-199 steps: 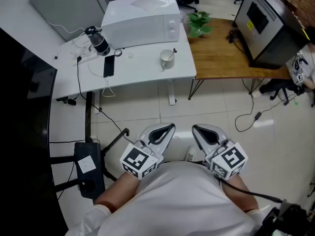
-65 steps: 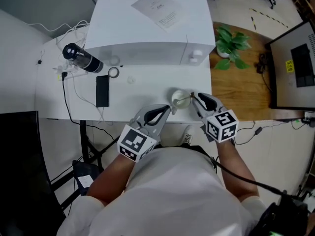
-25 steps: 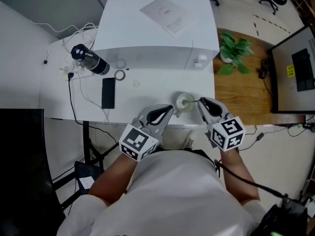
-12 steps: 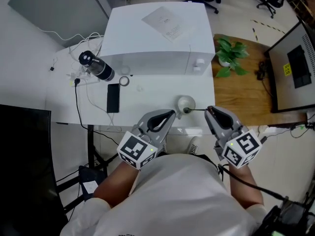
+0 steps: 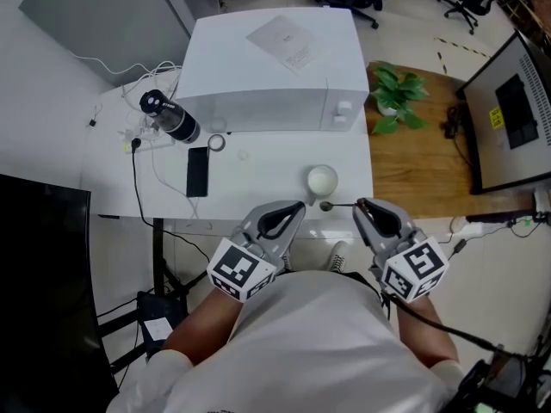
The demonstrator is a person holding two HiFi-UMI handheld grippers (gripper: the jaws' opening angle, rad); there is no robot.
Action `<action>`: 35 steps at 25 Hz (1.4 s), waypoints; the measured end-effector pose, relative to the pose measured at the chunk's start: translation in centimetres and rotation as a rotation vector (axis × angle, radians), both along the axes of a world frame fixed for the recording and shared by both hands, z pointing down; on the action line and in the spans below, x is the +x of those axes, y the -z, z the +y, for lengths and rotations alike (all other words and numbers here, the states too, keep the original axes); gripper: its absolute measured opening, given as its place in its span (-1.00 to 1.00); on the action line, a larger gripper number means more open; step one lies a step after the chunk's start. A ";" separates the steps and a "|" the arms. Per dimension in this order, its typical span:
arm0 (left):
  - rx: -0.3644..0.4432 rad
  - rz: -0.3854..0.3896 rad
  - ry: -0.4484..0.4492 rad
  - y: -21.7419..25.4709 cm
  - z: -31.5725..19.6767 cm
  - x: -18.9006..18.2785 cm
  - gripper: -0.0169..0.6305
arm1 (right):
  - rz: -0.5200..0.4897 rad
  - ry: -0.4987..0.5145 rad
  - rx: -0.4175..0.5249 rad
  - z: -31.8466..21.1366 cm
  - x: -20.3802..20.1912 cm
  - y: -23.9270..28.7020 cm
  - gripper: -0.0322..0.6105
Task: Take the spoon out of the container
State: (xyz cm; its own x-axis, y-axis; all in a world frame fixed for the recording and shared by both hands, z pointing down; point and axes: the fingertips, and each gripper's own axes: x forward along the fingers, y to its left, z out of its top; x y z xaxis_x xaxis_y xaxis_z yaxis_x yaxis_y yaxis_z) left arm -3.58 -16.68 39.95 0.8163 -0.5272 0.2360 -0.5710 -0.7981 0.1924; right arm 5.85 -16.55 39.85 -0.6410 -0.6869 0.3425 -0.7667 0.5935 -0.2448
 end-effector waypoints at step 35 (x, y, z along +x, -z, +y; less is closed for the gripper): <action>0.056 -0.037 -0.097 0.3 5.8 -2.0 -0.94 | -0.021 -0.155 0.043 7.2 -0.9 0.8 -0.73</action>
State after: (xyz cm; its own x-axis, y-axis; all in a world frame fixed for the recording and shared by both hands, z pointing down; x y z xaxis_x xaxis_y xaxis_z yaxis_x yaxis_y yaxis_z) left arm -5.58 -10.92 39.65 0.8553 -0.4596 0.2392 -0.4967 -0.8586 0.1266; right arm 4.97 -9.35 39.05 -0.5330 -0.7918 0.2981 -0.8449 0.4791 -0.2381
